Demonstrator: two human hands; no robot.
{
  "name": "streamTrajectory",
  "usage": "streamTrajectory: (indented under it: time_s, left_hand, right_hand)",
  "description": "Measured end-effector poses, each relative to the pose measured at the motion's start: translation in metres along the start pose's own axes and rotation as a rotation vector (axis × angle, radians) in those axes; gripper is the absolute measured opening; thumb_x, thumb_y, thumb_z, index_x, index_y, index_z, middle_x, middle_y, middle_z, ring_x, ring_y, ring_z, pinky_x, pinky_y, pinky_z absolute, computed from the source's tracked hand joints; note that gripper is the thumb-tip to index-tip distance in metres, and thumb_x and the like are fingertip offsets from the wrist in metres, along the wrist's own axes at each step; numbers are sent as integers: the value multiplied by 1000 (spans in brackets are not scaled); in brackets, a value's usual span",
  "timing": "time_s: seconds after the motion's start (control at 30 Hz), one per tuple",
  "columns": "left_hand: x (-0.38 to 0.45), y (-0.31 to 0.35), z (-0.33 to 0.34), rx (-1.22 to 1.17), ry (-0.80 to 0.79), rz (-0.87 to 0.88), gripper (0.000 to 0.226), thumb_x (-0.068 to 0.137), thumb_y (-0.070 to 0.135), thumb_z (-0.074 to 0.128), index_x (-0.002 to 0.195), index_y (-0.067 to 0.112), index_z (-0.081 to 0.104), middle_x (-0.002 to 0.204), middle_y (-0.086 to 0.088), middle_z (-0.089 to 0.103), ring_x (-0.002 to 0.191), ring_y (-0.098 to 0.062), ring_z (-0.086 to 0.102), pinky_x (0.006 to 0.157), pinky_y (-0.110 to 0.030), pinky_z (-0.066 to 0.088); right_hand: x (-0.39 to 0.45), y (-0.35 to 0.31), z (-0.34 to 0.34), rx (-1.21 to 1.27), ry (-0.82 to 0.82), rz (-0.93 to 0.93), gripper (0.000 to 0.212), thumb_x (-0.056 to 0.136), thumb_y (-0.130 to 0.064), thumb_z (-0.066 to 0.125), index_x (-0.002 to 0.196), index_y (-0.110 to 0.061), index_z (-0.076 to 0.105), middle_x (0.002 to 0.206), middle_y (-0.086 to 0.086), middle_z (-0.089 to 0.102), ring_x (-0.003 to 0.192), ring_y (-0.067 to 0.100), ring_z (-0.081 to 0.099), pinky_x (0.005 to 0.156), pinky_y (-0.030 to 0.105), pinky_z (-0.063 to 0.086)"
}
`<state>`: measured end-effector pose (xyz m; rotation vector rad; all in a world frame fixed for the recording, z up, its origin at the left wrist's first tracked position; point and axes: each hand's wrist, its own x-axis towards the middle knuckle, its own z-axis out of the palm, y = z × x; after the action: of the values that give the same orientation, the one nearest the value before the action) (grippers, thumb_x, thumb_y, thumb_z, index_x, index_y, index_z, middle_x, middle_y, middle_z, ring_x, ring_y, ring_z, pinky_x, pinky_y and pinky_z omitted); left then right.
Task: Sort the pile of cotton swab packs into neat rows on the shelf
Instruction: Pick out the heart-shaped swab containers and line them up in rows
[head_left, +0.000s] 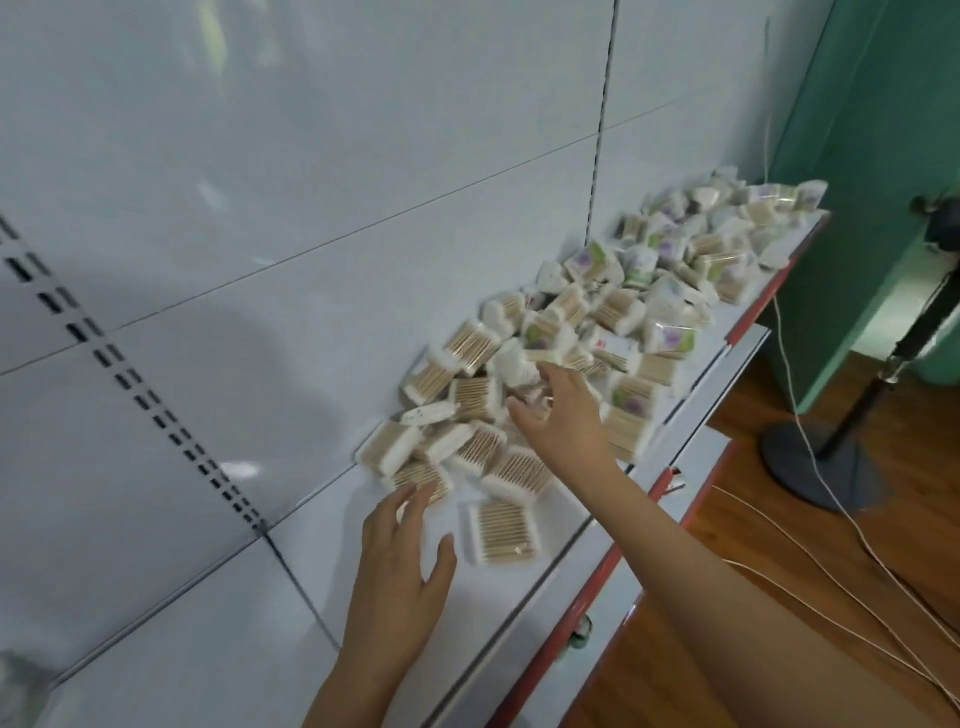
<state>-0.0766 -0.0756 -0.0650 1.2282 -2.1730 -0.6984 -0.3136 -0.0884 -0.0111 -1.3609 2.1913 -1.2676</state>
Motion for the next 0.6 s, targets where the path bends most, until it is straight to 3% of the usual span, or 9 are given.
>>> streamTrajectory:
  time_s: [0.1, 0.23, 0.33, 0.43, 0.5, 0.57, 0.6]
  left_hand:
    - [23, 13, 35, 91, -34, 9, 59, 95, 63, 29, 150, 42, 32, 153, 15, 25, 142, -5, 16, 112, -31, 25]
    - [36, 15, 69, 232, -2, -41, 53, 94, 61, 30, 138, 40, 51, 142, 9, 49, 136, -23, 36, 104, -51, 36]
    - [39, 19, 76, 284, 113, -55, 41, 95, 55, 37, 128, 40, 57, 133, 8, 57, 125, -25, 48, 92, -47, 38]
    - [43, 30, 71, 192, 231, -90, 44, 93, 53, 45, 134, 40, 50, 138, 14, 50, 128, -19, 45, 96, -40, 35]
    - [50, 42, 62, 16, 272, -73, 57, 93, 46, 59, 145, 39, 37, 146, 17, 38, 138, -10, 37, 103, -36, 39]
    - [59, 57, 58, -102, 296, -11, 84, 89, 29, 71, 153, 42, 19, 156, 13, 24, 146, -10, 28, 109, -24, 39]
    - [63, 64, 58, -110, 311, 16, 91, 87, 29, 73, 153, 47, 13, 158, 14, 18, 147, -9, 27, 108, -16, 38]
  right_hand:
    - [40, 28, 1, -34, 16, 67, 80, 84, -52, 69, 146, -13, 39, 143, 11, 39, 132, 25, 40, 104, 35, 39]
    - [77, 51, 16, -226, 24, 96, 86, 77, -75, 57, 143, -21, 42, 131, 11, 54, 124, 33, 45, 106, 47, 36]
    - [89, 51, 21, -268, 75, 104, 76, 80, -70, 56, 136, -20, 47, 122, 10, 62, 117, 35, 49, 102, 47, 35]
    - [81, 46, 13, -144, 71, 43, 68, 79, -63, 63, 133, -23, 49, 117, 4, 63, 112, 29, 53, 96, 41, 38]
    - [65, 38, -1, 95, -38, -35, 59, 80, -60, 68, 126, -28, 51, 105, -5, 63, 97, 15, 59, 80, 24, 45]
    - [47, 27, -13, 345, -342, -17, 44, 82, -56, 71, 116, -32, 56, 96, -10, 65, 86, 5, 63, 71, 14, 47]
    - [40, 23, -14, 460, -532, 12, 40, 83, -56, 70, 114, -32, 59, 96, -8, 69, 87, 7, 66, 75, 16, 50]
